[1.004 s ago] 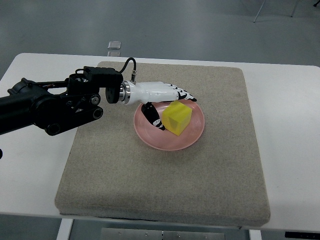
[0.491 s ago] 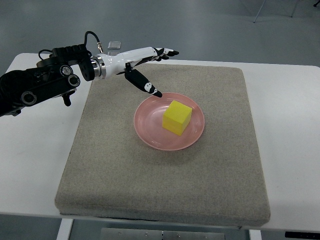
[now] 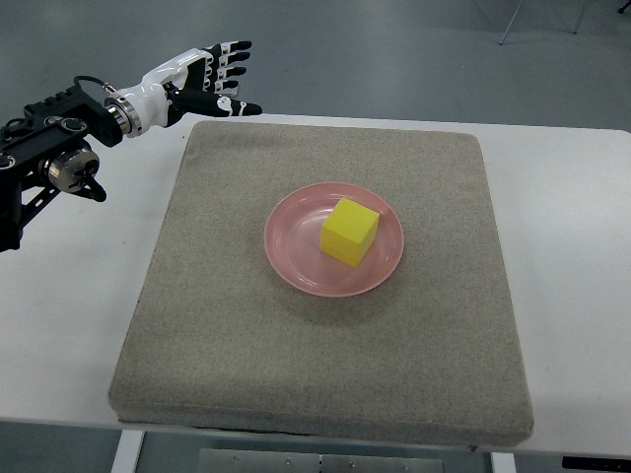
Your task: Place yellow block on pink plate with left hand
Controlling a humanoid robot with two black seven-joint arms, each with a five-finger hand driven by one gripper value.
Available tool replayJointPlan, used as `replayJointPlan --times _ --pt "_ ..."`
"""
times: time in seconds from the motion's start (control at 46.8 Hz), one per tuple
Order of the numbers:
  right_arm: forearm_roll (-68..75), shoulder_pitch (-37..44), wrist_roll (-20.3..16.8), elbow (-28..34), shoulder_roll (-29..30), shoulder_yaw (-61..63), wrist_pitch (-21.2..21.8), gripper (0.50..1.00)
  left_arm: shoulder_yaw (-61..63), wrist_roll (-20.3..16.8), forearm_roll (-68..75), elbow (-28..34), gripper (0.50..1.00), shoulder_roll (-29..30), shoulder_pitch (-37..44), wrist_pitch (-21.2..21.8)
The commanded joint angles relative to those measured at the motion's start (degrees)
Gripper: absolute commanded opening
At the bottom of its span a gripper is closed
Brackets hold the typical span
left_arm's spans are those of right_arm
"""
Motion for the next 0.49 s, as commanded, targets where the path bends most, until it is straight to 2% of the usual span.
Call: replayJointPlan --times 0.0,0.085,0.299,0.47 --pt "0.00 -0.02 -0.01 -0.01 0.00 0.00 0.00 0.924 -2.65 0.00 -3.00 0.65 0.996 -0.30 1.47 -0.17" --pt "0.00 -0.02 -0.01 -0.01 0.00 0.00 0.00 0.924 -3.71 0.00 -5.37 0.65 0.996 -0.39 2.43 -1.57" --pt "0.00 -0.02 -0.01 -0.01 0.00 0.00 0.00 0.924 -4.50 0.26 -18.90 0.74 0.996 -0.31 4.19 -8.78" --pt "0.00 -0.02 -0.01 0.07 0.00 0.00 0.00 0.924 -4.76 0.79 -22.16 2.05 0.996 -0.22 5.60 -11.77"
